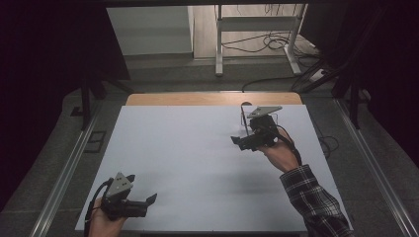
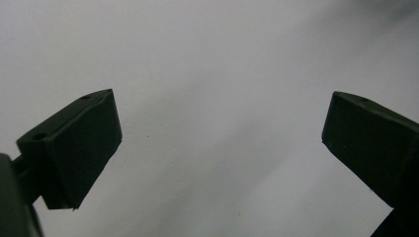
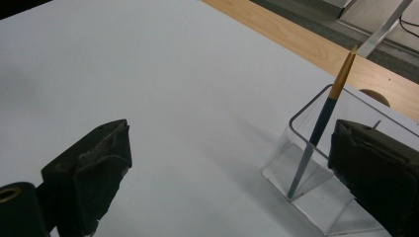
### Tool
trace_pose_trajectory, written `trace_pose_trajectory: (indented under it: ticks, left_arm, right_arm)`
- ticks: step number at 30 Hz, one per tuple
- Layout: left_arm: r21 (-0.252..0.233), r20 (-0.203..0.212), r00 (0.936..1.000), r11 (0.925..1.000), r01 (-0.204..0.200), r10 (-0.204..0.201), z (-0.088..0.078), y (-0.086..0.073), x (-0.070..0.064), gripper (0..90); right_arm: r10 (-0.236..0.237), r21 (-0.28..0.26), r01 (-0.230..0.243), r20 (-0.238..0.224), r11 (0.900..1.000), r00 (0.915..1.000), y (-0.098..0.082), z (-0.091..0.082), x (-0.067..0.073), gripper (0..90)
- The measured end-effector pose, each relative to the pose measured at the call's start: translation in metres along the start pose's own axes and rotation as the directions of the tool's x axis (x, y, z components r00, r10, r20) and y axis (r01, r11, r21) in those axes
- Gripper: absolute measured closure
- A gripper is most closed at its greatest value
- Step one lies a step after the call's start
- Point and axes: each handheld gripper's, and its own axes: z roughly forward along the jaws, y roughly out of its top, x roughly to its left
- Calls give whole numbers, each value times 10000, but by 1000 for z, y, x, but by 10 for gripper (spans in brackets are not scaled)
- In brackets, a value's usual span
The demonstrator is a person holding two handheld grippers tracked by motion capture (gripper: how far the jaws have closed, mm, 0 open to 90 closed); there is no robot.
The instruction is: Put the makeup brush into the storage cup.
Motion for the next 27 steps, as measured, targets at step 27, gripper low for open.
trace_pose_trajectory:
  ticks: [27]
  left_arm:
    - [-86,-105,9999,9999,97,-98,-2,-1,3,20]
  right_arm:
    - [-244,-14,244,-162,9997,9996,-23,-25,20,18]
